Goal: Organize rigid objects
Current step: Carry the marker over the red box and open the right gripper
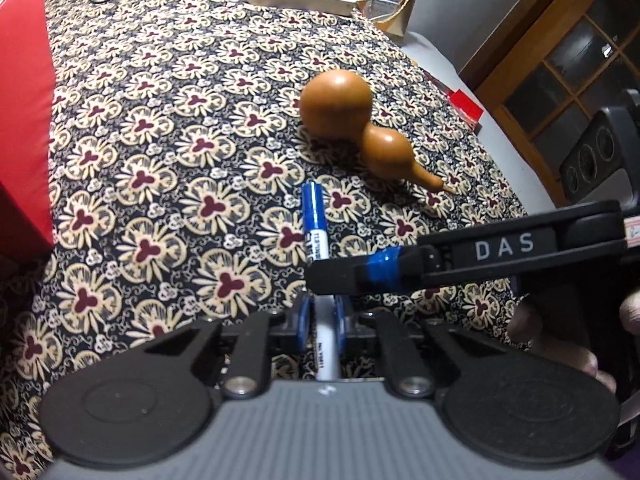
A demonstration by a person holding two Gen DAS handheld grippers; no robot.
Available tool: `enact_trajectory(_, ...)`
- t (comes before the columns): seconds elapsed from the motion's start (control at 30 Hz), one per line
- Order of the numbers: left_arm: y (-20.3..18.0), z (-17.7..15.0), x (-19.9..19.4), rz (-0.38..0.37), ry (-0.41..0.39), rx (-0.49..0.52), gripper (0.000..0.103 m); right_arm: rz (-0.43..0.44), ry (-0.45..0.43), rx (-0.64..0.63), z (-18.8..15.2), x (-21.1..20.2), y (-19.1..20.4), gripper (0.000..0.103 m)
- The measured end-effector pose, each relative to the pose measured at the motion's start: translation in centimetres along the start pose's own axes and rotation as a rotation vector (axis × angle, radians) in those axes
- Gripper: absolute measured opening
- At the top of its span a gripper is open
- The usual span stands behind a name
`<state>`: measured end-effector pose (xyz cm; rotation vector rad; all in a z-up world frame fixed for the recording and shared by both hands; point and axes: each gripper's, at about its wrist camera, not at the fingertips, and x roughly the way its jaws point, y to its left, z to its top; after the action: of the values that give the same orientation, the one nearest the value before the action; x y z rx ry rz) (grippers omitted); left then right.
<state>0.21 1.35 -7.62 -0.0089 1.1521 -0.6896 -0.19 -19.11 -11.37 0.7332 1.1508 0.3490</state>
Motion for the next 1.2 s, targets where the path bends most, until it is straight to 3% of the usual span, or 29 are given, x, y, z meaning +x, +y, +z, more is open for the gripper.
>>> enact_trajectory(0.33, -0.9, 0.8, -1.2, -0.034, -0.023, 0.029, 0.008, 0.053, -0.03, 0.135, 0.1, -0.4, -1.3, 0.01)
enact_trajectory(0.63, -1.9, 2.1, -5.0, -0.061, -0.131, 0.056, 0.008, 0.186, -0.089, 0.099, 0.9, -3.4, 1.3, 0.001)
enact_trajectory(0.77, -1.7, 3.4, -8.8, -0.046, -0.23, 0.08, 0.008, 0.233, -0.116, -0.018, 2.9, -4.8, 5.6, 0.001)
enact_trajectory(1.0, 1.5, 6.0, -17.0, 0.065, -0.431, 0.094, 0.008, 0.289, -0.161, -0.297, 6.7, -4.2, 16.9, 0.001)
enact_trajectory(1.2, 7.2, 7.2, -20.0, 0.179, -0.463, 0.036, 0.008, 0.21, -0.13, -0.48, 8.4, 1.4, 24.8, 0.001)
